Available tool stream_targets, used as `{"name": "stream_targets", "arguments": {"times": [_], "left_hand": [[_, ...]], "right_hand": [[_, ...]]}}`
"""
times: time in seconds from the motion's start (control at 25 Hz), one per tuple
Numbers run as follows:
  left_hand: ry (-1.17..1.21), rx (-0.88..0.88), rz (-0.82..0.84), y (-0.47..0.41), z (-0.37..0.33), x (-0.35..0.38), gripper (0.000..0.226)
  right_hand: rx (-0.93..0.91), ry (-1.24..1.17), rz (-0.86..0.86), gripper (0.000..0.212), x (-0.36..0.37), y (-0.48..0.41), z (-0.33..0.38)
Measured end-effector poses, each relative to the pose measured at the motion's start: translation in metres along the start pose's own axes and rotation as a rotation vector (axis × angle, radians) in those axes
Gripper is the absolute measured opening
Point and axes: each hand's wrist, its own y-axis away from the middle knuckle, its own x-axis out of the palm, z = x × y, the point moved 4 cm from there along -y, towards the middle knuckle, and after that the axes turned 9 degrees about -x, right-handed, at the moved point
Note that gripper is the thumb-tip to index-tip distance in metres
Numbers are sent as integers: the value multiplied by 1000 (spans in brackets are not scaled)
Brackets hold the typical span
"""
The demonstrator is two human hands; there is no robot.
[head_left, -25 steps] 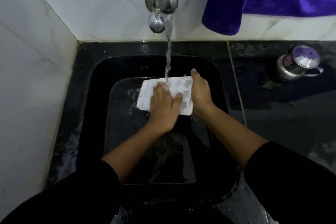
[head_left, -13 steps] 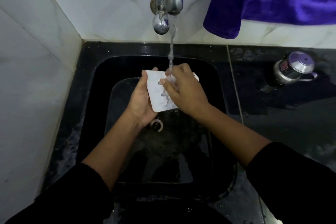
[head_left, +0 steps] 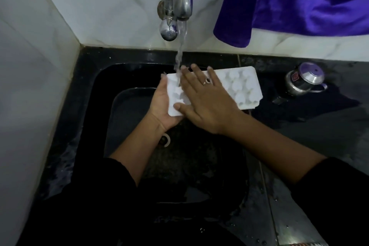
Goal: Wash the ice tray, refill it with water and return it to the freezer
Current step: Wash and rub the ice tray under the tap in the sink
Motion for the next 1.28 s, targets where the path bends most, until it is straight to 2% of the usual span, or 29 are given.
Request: {"name": "stream_targets", "arguments": {"times": [0.16, 0.32, 0.48, 0.52, 0.64, 0.84, 1.0, 1.16, 1.2, 1.28], "left_hand": [[-38, -1, -17, 2, -14, -4, 82], [-77, -9, -38, -2, 3, -7, 75], [-38, -16, -65, 0, -11, -23, 82], [-47, -19, -51, -1, -8, -23, 79], [-100, -26, -46, 5, 8, -9, 75], [1, 52, -45, 7, -27, -25, 76], [-74, 3, -48, 17, -5, -14, 76], [21, 79, -74, 26, -29, -33, 69], [13, 83, -83, 29, -30, -35, 68], [-2, 80, -88, 31, -25, -35, 65]], "right_hand": [[-188, 16, 19, 81, 11, 19, 19], [3, -27, -4, 78, 1, -5, 4], [-216, 0, 24, 78, 18, 19, 30], [-204, -1, 19, 78, 14, 12, 24], [-8, -56, -5, 79, 0, -12, 6], [-163, -17, 11, 80, 13, 22, 28], [58, -67, -18, 81, -1, -11, 3], [-163, -23, 11, 82, 15, 17, 38], [-170, -20, 10, 82, 13, 15, 35], [-64, -56, -6, 80, 4, -7, 22]]}}
